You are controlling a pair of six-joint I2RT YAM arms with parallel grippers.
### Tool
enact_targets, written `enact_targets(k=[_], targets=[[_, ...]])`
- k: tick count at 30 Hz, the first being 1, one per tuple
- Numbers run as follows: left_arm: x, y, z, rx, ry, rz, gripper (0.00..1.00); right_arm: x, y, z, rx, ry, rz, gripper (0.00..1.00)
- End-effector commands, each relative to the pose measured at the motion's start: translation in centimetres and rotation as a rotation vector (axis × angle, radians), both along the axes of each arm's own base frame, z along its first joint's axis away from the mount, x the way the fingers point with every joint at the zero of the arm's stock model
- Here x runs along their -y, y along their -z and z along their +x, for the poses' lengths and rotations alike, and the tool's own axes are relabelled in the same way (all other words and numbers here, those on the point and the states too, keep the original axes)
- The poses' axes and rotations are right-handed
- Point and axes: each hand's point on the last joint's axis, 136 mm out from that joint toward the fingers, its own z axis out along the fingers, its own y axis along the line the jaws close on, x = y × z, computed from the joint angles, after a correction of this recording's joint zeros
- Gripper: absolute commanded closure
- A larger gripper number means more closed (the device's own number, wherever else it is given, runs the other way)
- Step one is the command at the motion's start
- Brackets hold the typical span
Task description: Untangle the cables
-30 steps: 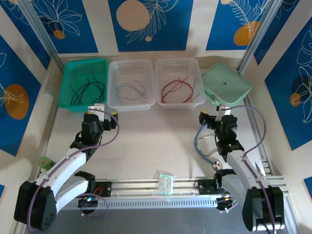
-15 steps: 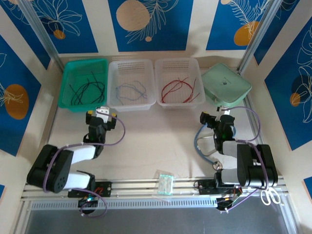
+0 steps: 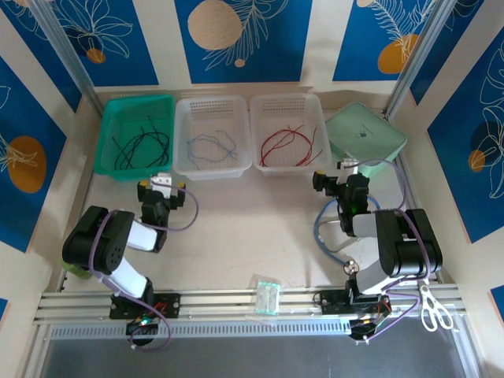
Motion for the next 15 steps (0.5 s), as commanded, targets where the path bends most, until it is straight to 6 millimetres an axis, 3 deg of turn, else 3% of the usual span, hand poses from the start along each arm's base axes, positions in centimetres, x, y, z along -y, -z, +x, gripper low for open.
enact_targets(k=[1,15], targets=[[-1.16,-0.01,0.73,-0.035,-0.026,-0.077,0.01,0.03,0.85,-0.20,-0.042,-0.011,0.010,0.01],[-1.23,0.00,0.72,-0.034,-0.026,-0.083,0.01,-0.39,0.84,-0.10,-0.044,-0.037,0.007,0.01]])
